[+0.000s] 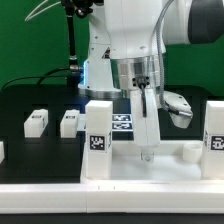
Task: Assemble desk
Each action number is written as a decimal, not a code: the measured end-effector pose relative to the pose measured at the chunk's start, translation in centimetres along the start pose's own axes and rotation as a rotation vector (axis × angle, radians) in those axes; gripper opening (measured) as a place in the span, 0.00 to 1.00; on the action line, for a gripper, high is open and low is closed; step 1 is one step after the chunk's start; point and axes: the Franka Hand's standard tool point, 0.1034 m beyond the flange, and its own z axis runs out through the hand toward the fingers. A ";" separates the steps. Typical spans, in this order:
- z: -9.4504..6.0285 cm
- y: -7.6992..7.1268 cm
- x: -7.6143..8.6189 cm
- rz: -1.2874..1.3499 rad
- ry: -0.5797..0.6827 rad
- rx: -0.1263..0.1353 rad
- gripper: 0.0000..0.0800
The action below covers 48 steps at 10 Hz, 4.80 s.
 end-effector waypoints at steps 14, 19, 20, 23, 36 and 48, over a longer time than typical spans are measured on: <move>0.6 1.5 -0.1 -0.014 -0.011 -0.046 0.06; -0.1 3.5 3.4 -0.415 -0.033 -0.066 0.06; -0.1 3.9 4.3 -0.500 -0.048 -0.077 0.06; -0.2 4.2 6.2 -0.777 -0.069 -0.085 0.06; -0.7 -1.7 6.0 -1.933 -0.005 -0.139 0.06; -0.8 -7.1 6.3 -2.806 0.125 -0.303 0.07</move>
Offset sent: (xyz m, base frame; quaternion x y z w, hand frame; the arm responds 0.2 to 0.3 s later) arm 0.0000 0.0000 0.0000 0.0000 0.0000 0.0000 1.0000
